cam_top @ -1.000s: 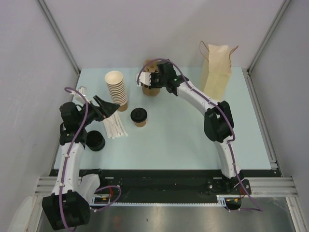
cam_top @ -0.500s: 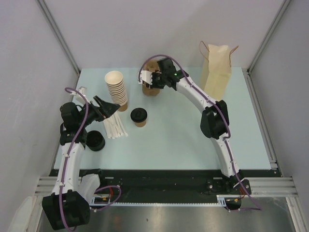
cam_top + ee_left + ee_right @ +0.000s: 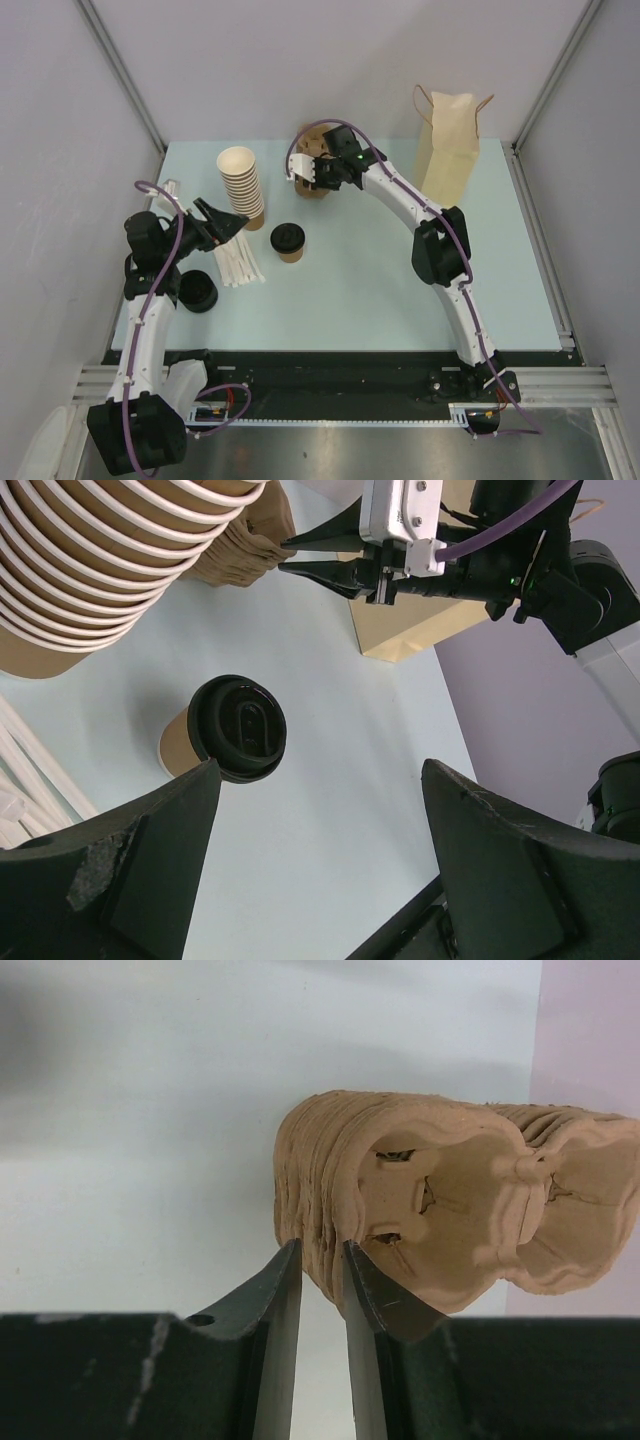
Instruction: Pack the takeout coffee
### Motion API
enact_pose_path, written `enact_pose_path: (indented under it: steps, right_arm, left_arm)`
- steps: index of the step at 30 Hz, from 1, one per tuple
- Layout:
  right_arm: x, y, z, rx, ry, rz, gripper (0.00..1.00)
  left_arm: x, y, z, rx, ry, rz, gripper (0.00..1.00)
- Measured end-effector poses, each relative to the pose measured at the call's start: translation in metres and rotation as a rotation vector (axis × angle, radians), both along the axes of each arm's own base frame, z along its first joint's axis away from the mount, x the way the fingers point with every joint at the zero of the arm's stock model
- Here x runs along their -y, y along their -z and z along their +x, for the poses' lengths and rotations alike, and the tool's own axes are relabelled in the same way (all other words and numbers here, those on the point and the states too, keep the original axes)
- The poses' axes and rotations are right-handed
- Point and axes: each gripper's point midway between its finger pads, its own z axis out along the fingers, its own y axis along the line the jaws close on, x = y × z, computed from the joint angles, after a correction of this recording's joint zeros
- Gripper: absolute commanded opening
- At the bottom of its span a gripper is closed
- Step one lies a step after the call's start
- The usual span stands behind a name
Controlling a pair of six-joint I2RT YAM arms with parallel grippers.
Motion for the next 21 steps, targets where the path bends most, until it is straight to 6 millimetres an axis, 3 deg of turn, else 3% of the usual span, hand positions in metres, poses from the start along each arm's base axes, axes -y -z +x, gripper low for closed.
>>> enact_pose_path:
  steps: [12,21]
  right_arm:
    - [-0.003,-0.004,0.008,0.033,0.007,0.017,0.25]
    - [-0.004,0.005,0.011,0.032,0.015,0.008,0.22]
  left_arm:
    - [0.0,0.0,0.0,-0.001,0.0,0.0,0.87]
    - [0.0,0.004,-0.001,-0.009,0.0,-0.001,0.87]
